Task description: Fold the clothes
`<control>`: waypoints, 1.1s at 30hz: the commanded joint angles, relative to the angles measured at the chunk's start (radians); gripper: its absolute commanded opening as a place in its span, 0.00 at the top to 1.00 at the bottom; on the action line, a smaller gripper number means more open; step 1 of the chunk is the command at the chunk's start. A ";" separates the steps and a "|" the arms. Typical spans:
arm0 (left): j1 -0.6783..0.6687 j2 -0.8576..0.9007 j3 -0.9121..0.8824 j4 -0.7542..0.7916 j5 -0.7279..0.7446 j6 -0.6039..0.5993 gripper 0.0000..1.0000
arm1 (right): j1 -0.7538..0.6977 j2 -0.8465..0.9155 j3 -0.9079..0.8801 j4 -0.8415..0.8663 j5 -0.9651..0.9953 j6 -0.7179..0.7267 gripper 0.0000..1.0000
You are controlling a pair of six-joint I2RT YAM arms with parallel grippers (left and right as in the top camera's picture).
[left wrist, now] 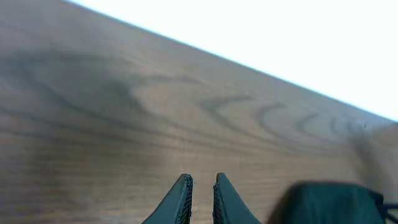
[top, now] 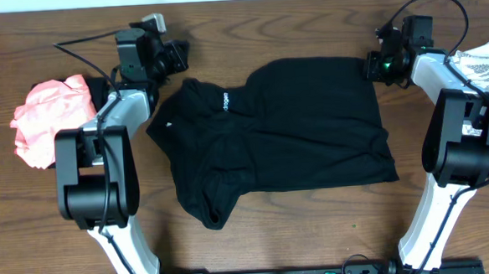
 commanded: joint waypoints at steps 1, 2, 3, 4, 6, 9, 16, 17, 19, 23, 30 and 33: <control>0.008 -0.018 0.009 -0.048 -0.039 -0.012 0.86 | 0.006 0.011 0.005 0.000 0.000 0.002 0.99; 0.007 -0.018 0.009 -0.079 -0.039 -0.011 0.86 | 0.006 0.011 0.005 0.001 0.000 0.002 0.99; 0.007 -0.018 0.009 -0.111 -0.039 -0.006 0.86 | 0.006 0.011 0.005 0.003 0.000 0.002 0.99; 0.008 -0.018 0.009 -0.148 -0.039 0.008 0.86 | 0.006 0.011 0.005 0.008 0.000 0.002 0.99; 0.008 -0.018 0.009 -0.212 -0.039 0.027 0.86 | 0.006 0.011 0.005 0.014 0.000 0.002 0.99; 0.008 -0.018 0.009 -0.321 -0.039 0.030 0.86 | 0.001 0.011 0.005 0.024 0.000 0.002 0.99; 0.008 -0.018 0.009 -0.462 -0.070 0.053 0.87 | -0.061 0.010 0.005 0.033 0.108 0.143 0.99; 0.008 -0.018 0.009 -0.474 -0.094 0.053 0.87 | -0.075 0.010 0.005 0.027 0.107 0.150 0.99; 0.008 -0.018 0.009 -0.488 -0.119 0.055 0.87 | -0.105 0.008 0.005 0.007 0.104 0.150 0.99; 0.008 -0.027 0.009 -0.467 -0.118 0.056 0.87 | -0.142 -0.002 0.005 -0.024 0.001 0.102 0.99; 0.008 -0.117 0.009 -0.380 -0.118 0.056 0.87 | -0.141 -0.109 0.005 -0.047 -0.090 0.027 0.98; 0.004 -0.191 0.009 -0.394 -0.105 0.054 0.87 | -0.141 -0.178 0.005 -0.038 -0.063 0.027 0.97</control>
